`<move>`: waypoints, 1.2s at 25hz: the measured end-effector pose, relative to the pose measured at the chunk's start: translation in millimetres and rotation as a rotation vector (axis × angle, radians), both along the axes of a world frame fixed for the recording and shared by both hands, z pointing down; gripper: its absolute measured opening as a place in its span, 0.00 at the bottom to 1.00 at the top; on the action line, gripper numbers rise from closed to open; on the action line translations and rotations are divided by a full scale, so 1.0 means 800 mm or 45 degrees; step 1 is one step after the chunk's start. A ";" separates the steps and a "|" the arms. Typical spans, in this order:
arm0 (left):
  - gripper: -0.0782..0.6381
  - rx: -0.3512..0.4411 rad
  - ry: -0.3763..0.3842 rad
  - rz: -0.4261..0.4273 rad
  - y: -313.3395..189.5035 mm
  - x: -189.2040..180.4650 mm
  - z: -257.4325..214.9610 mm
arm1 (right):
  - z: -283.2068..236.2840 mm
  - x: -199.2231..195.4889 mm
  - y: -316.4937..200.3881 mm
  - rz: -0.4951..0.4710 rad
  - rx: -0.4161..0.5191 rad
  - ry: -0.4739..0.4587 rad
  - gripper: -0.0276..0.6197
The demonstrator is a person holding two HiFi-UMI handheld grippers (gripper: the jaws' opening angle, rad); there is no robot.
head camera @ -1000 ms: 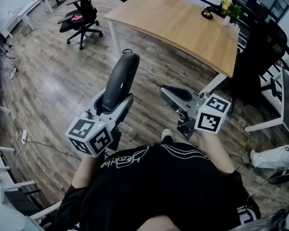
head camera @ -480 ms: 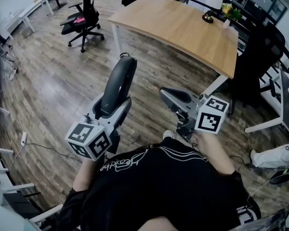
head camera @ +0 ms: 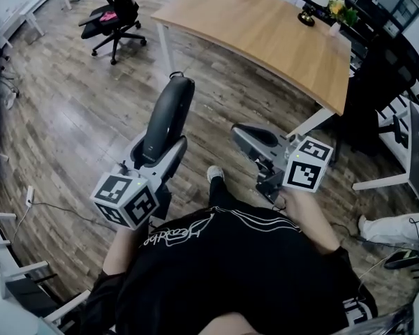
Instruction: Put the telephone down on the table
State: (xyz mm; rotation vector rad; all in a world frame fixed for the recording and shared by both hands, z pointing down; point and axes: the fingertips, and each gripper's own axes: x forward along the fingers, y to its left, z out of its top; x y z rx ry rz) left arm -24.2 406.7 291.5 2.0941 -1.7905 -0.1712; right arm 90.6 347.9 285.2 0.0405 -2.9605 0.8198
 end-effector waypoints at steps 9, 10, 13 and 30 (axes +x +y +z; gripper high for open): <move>0.51 -0.084 -0.013 -0.019 -0.138 -0.047 0.024 | 0.028 -0.054 -0.151 -0.015 -0.085 0.011 0.10; 0.51 -0.093 -0.009 -0.021 -0.157 -0.054 0.026 | 0.031 -0.061 -0.170 -0.019 -0.093 0.014 0.10; 0.51 -0.107 -0.005 -0.022 -0.216 -0.071 0.033 | 0.041 -0.077 -0.227 -0.026 -0.104 0.028 0.10; 0.51 -0.070 -0.091 0.100 -0.430 -0.073 0.014 | 0.027 -0.091 -0.416 0.036 -0.058 -0.012 0.10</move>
